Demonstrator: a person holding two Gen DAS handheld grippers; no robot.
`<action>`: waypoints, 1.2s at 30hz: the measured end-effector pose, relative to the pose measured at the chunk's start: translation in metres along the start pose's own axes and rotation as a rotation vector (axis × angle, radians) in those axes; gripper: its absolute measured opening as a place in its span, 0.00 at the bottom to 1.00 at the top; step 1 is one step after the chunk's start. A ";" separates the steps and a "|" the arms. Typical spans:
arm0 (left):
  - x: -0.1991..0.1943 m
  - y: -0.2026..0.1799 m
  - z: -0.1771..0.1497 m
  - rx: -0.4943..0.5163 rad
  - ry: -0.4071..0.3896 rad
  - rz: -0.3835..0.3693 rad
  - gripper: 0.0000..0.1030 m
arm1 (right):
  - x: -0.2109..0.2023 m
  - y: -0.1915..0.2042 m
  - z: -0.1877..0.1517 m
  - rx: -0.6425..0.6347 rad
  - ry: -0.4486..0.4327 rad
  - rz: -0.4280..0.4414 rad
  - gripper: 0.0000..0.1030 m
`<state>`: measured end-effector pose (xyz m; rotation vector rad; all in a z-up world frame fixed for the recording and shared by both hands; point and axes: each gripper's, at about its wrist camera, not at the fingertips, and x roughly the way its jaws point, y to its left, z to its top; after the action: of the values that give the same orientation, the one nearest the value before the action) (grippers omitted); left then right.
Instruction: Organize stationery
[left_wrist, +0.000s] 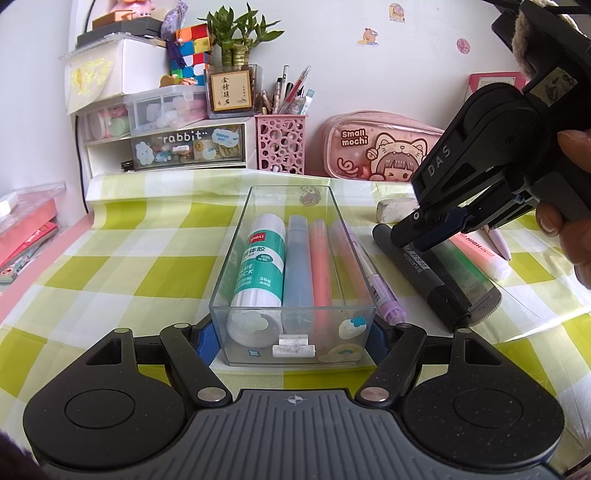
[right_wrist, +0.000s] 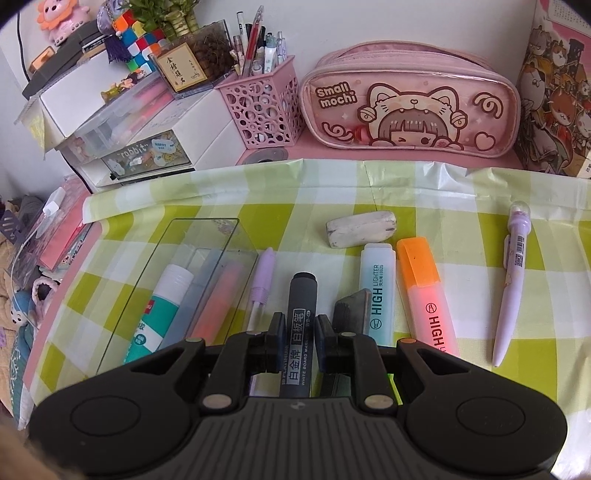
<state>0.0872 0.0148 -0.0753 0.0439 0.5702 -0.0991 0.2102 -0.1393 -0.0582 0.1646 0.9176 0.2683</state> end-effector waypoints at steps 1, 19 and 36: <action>0.000 0.000 0.000 0.001 0.000 0.000 0.71 | -0.006 -0.003 0.001 0.018 -0.020 0.003 0.10; 0.000 0.000 0.000 0.001 0.000 -0.001 0.71 | -0.022 -0.015 -0.012 -0.037 -0.019 -0.059 0.01; 0.000 0.000 0.000 0.002 0.000 0.000 0.71 | -0.046 0.002 -0.002 -0.024 -0.116 -0.038 0.00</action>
<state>0.0869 0.0150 -0.0755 0.0462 0.5700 -0.1002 0.1813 -0.1514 -0.0241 0.1389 0.8011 0.2315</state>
